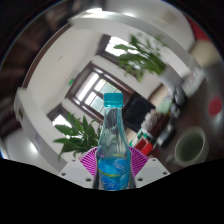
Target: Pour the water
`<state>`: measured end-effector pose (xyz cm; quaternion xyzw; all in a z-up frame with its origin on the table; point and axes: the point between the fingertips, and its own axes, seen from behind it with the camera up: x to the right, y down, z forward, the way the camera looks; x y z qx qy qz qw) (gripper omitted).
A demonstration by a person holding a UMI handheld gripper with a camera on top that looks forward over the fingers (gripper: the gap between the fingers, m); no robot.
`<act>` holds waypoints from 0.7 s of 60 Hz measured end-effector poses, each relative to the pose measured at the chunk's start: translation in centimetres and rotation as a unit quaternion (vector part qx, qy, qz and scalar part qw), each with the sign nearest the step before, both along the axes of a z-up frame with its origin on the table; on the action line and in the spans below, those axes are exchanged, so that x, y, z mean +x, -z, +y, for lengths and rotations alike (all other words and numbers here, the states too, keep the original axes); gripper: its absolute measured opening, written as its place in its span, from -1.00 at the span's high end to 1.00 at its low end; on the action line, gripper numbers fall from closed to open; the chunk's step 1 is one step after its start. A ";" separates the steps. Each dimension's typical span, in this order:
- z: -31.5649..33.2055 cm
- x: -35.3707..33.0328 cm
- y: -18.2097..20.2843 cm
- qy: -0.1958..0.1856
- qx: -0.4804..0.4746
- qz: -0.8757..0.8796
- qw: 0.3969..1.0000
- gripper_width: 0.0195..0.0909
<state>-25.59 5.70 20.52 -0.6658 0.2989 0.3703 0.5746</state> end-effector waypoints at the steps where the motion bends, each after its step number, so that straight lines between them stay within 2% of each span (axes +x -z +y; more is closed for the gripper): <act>1: 1.2 0.7 -0.8 -0.001 0.003 -0.029 1.000 0.41; 5: 3.1 2.9 -3.1 -0.002 0.012 -0.149 0.989 0.33; 6: 0.1 3.0 -3.0 0.004 0.017 -0.180 0.984 0.33; 13: 3.3 9.4 -5.5 0.063 -0.004 -0.362 0.930 0.33; 23: 3.4 18.2 -4.4 0.114 -0.052 -0.487 0.864 0.34; 30: 4.0 24.8 -1.3 0.148 -0.085 -0.499 0.849 0.34; 33: 3.1 25.5 -0.1 0.160 -0.103 -0.492 0.849 0.33; 42: 2.4 31.1 6.8 0.180 -0.155 -0.473 0.848 0.34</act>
